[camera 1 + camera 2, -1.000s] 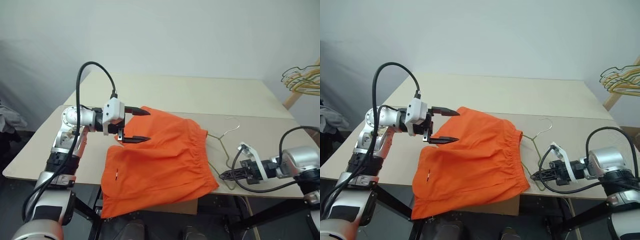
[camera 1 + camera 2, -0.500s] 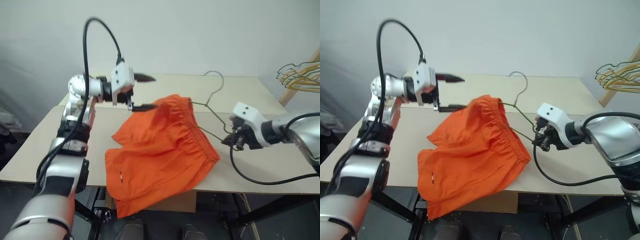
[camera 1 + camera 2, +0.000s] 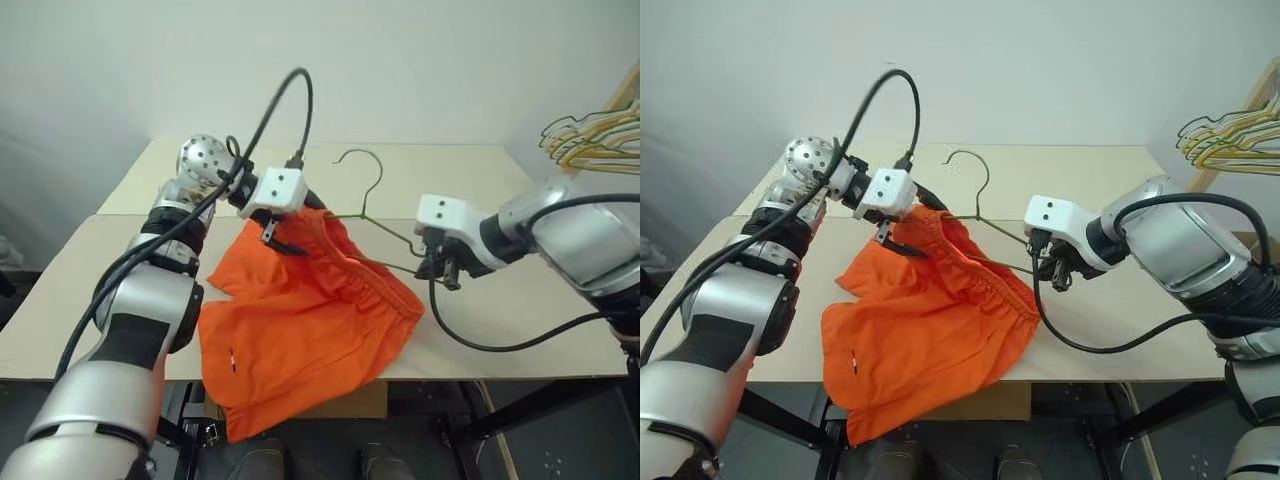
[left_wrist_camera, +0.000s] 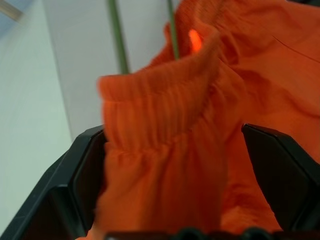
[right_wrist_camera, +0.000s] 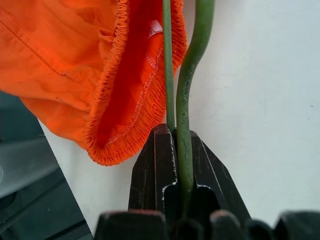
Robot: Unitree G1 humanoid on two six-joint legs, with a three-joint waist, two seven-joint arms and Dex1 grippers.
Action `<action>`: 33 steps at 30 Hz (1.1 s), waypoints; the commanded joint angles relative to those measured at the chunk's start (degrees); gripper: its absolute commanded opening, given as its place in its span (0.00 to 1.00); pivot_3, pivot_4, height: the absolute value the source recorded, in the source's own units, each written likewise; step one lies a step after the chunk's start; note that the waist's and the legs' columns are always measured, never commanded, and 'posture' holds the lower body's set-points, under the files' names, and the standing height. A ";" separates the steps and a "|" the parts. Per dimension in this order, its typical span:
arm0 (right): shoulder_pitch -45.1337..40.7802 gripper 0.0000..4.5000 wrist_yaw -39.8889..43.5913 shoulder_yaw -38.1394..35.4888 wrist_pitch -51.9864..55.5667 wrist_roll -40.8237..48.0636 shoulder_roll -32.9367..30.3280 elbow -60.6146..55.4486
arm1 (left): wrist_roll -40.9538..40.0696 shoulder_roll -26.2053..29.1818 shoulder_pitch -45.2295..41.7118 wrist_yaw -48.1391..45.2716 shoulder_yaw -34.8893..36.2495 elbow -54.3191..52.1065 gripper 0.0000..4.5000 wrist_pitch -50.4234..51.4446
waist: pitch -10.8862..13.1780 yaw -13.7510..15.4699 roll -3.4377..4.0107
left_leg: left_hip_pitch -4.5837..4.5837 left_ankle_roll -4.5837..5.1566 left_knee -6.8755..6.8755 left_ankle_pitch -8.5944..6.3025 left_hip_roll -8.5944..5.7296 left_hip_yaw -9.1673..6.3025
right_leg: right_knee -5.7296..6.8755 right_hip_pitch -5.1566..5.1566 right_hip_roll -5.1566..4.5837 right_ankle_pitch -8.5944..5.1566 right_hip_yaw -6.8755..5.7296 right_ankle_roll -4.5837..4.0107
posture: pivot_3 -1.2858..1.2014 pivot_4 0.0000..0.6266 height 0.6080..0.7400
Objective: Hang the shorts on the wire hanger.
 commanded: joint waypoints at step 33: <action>26.67 0.95 -7.95 -45.13 11.92 6.99 -9.37 -17.30 | 4.66 -0.15 -2.17 6.90 4.74 4.15 0.00 8.66 | 0.00 -1.17 -0.01 | 0.03 -0.01 0.38 0.00 -0.03 -0.06 | 0.73 -0.09 0.00 -0.13 0.00 -0.06 | 0.51 0.00 1.00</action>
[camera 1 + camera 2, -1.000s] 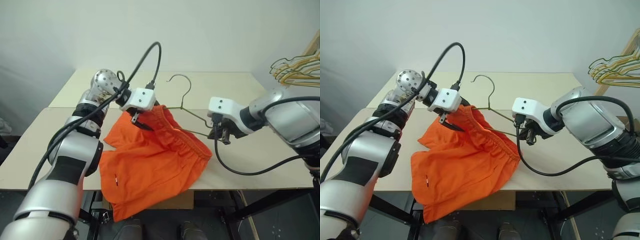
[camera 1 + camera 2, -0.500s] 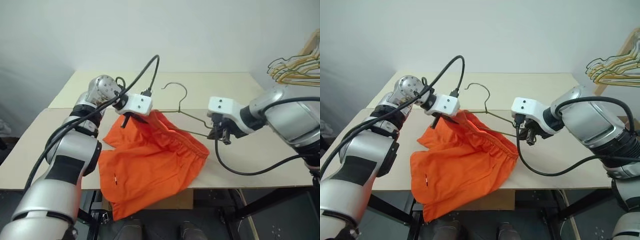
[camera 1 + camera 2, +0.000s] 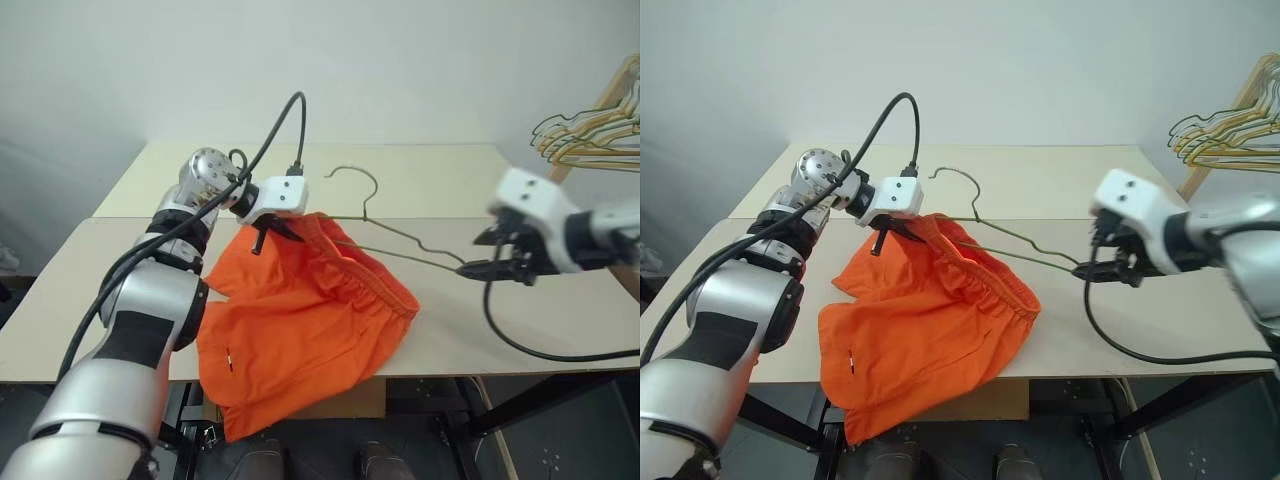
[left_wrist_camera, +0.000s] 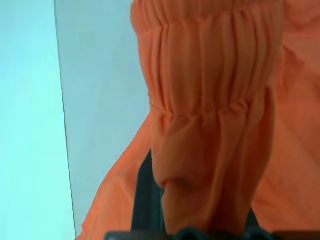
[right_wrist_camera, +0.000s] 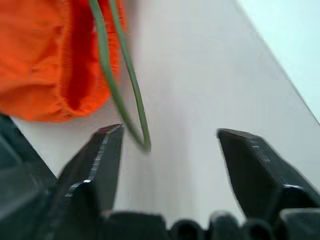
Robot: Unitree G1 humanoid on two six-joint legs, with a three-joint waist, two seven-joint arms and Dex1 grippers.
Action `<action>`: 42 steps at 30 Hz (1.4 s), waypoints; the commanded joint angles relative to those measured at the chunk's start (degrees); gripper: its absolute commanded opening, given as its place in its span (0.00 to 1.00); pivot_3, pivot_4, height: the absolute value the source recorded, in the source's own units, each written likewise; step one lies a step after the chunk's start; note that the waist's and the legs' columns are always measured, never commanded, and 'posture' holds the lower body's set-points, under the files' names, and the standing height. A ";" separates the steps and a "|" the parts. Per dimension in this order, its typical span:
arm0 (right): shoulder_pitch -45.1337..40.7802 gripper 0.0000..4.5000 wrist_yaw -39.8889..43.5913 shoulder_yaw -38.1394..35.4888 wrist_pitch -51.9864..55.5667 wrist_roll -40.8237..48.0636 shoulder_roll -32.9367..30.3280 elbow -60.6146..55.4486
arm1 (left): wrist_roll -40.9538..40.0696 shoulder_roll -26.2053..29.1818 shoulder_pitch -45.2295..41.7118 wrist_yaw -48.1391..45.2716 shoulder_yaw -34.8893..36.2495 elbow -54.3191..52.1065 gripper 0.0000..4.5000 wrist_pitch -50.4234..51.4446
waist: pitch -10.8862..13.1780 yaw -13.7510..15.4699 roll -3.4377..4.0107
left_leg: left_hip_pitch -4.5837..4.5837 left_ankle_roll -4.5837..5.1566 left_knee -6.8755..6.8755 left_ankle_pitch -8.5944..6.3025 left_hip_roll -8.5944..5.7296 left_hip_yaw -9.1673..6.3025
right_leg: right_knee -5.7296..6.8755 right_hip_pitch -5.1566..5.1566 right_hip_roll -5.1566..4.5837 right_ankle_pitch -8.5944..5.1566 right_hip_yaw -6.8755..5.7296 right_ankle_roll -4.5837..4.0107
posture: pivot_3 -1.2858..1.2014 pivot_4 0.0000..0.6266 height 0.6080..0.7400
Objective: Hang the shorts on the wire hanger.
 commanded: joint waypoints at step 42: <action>27.18 0.01 -16.76 -17.01 -6.22 13.85 14.98 0.38 | -17.76 11.90 4.99 -8.98 -10.46 -11.01 0.00 11.09 | -0.05 -3.14 -0.09 | 1.15 0.02 -0.26 0.00 -0.02 -0.37 | -0.10 1.17 0.25 -0.37 0.11 0.38 | 0.53 0.00 1.00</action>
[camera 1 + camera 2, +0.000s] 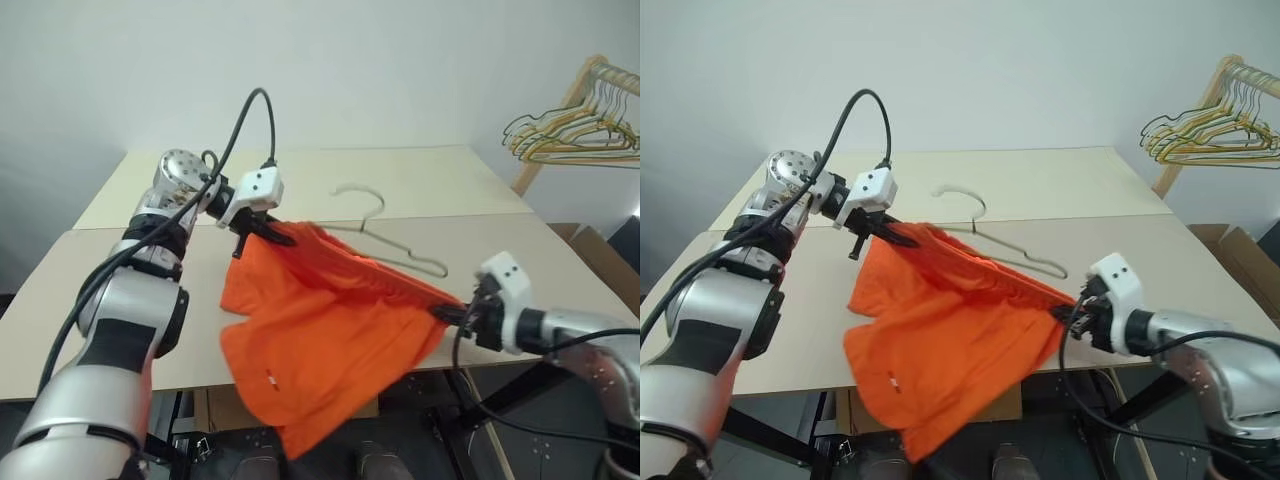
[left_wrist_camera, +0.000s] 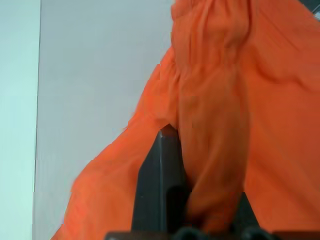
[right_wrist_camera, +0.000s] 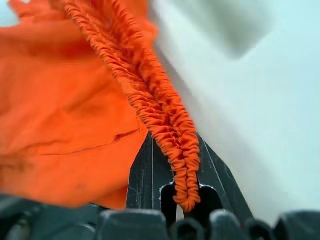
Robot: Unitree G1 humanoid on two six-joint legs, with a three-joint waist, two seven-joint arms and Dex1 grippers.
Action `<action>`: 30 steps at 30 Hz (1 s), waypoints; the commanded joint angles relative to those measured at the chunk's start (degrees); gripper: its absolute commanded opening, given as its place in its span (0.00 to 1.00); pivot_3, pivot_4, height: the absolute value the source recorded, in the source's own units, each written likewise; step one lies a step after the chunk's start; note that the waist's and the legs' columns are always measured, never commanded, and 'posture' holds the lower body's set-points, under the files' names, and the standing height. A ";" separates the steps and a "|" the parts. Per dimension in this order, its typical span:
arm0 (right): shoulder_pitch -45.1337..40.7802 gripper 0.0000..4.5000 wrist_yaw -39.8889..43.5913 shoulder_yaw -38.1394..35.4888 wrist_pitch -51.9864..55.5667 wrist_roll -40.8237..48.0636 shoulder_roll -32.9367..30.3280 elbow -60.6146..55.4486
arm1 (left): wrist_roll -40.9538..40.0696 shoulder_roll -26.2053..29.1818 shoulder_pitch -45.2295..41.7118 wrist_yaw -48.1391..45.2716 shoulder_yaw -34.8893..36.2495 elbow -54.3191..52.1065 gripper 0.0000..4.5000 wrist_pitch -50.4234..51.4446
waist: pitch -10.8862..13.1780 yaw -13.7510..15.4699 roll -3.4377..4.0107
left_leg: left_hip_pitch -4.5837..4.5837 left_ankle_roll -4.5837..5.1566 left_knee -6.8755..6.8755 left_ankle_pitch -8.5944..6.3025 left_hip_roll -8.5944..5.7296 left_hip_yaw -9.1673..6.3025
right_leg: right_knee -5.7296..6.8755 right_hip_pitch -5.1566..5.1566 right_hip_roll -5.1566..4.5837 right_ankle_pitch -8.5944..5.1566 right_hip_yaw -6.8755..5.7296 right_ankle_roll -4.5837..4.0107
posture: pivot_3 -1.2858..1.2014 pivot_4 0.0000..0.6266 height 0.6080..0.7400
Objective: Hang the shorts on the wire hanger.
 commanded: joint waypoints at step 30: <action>-3.72 0.01 6.47 10.02 -17.69 -5.72 -15.74 16.48 | -27.35 12.17 5.91 -0.19 -6.44 -20.29 0.00 20.78 | 0.06 0.29 -0.03 | 0.07 0.00 -0.05 0.00 0.00 0.05 | -0.06 0.02 -0.02 -0.19 0.04 -0.28 | 0.54 0.00 1.00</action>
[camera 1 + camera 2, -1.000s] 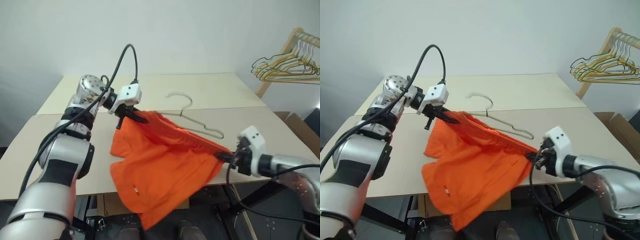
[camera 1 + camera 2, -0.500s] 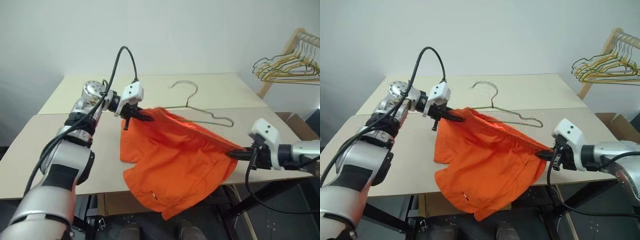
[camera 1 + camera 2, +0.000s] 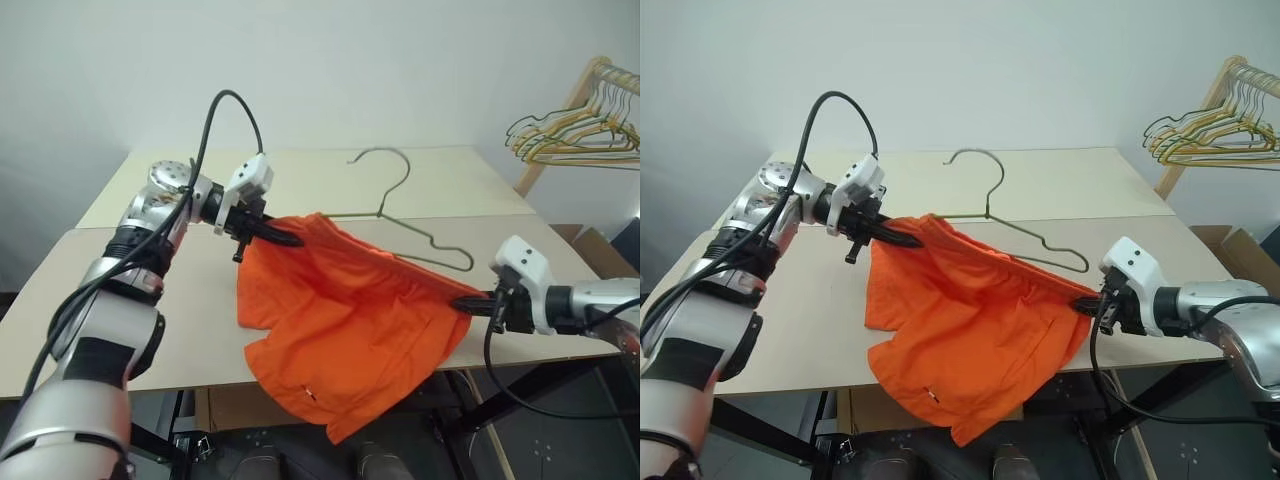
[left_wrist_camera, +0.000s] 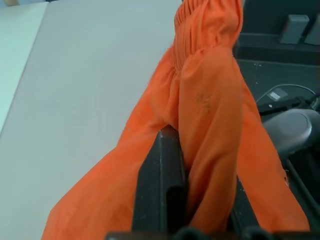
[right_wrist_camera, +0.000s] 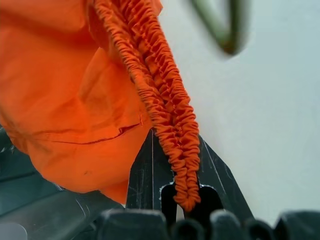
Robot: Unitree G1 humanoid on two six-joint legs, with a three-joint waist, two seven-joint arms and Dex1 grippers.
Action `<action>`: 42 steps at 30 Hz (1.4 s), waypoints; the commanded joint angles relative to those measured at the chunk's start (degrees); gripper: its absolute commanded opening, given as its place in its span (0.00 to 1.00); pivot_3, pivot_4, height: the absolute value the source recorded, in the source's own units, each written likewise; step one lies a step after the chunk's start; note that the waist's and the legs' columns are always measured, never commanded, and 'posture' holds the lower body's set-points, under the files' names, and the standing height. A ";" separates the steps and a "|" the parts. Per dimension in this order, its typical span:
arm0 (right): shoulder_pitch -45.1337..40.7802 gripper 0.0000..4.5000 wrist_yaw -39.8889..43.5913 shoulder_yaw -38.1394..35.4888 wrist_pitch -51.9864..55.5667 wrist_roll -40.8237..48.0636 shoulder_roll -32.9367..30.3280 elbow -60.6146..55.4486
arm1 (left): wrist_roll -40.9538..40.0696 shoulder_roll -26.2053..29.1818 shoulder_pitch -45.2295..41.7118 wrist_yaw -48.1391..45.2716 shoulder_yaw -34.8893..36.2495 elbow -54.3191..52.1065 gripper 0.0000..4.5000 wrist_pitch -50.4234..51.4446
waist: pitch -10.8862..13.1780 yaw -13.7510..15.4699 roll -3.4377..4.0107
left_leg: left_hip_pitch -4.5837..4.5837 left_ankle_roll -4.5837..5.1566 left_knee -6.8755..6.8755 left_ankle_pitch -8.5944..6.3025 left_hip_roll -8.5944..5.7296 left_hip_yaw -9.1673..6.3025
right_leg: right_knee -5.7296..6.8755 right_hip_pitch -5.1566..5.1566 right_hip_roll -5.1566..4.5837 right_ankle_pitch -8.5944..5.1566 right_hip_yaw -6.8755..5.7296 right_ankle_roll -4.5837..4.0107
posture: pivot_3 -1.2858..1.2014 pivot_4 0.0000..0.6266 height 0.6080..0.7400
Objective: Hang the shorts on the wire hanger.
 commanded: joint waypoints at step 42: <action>-21.39 0.86 -0.59 -2.96 4.93 6.60 0.49 -8.37 | 21.80 -7.44 -2.92 -0.16 9.51 14.15 0.00 -11.81 | 0.04 -0.26 0.04 | 0.05 0.00 -0.02 0.00 0.01 0.05 | -0.02 -0.01 -0.01 -0.01 -0.01 -0.04 | 0.53 0.00 1.00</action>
